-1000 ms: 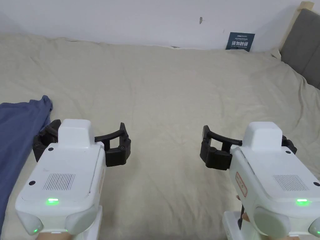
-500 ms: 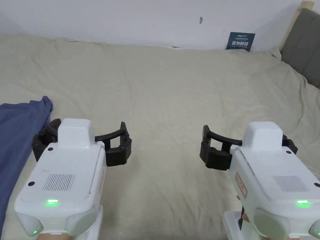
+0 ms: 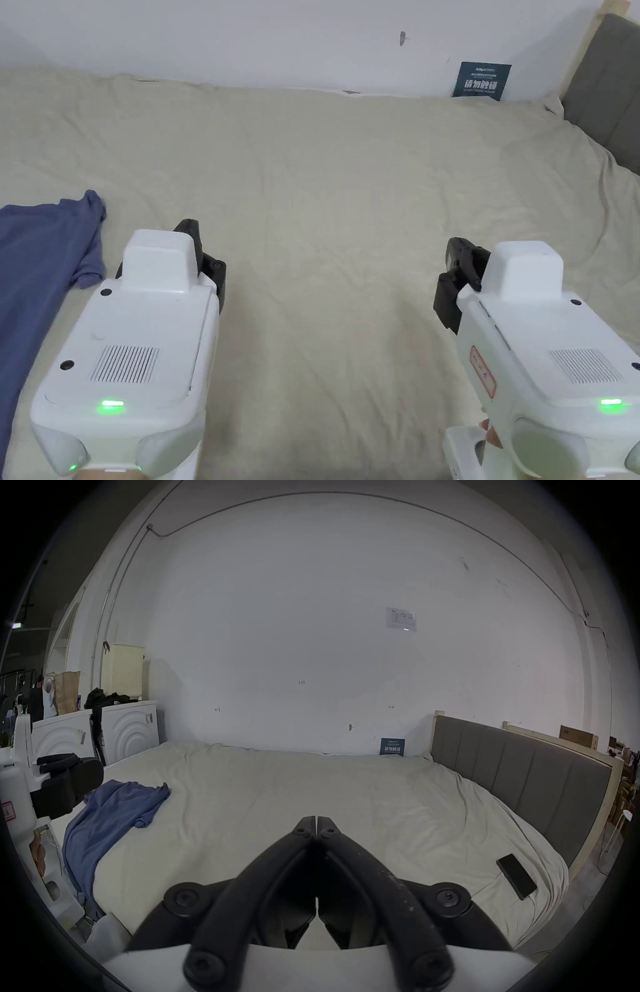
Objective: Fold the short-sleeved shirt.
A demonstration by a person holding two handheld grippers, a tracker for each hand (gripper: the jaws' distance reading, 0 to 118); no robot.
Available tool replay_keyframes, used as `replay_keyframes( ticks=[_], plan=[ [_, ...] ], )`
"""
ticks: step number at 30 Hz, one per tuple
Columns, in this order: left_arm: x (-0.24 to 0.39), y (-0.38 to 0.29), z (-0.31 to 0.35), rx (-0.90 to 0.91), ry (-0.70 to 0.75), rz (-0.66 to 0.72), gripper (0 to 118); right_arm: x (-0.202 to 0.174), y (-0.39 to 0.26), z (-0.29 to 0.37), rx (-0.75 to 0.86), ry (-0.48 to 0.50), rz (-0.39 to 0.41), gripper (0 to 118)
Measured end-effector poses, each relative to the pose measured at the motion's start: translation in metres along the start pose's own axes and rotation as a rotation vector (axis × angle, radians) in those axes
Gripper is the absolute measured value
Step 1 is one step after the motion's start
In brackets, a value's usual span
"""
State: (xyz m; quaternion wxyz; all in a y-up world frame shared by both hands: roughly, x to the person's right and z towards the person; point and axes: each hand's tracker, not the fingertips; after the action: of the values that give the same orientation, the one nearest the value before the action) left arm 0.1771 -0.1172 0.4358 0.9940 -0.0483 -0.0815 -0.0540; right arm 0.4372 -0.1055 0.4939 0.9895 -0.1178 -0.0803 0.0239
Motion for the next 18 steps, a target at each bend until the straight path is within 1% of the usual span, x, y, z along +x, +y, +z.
replay_keyframes(
  ticks=[2,18],
  plan=[
    [-0.0003,0.0009,0.0006,0.004,-0.005,0.005,0,0.0008,-0.0002,0.0011,0.0,0.002,-0.01,1],
    [-0.0034,0.007,0.001,0.02,-0.001,0.025,0,0.0043,0.0073,0.0066,0.02,0.003,0.008,1]
  ],
)
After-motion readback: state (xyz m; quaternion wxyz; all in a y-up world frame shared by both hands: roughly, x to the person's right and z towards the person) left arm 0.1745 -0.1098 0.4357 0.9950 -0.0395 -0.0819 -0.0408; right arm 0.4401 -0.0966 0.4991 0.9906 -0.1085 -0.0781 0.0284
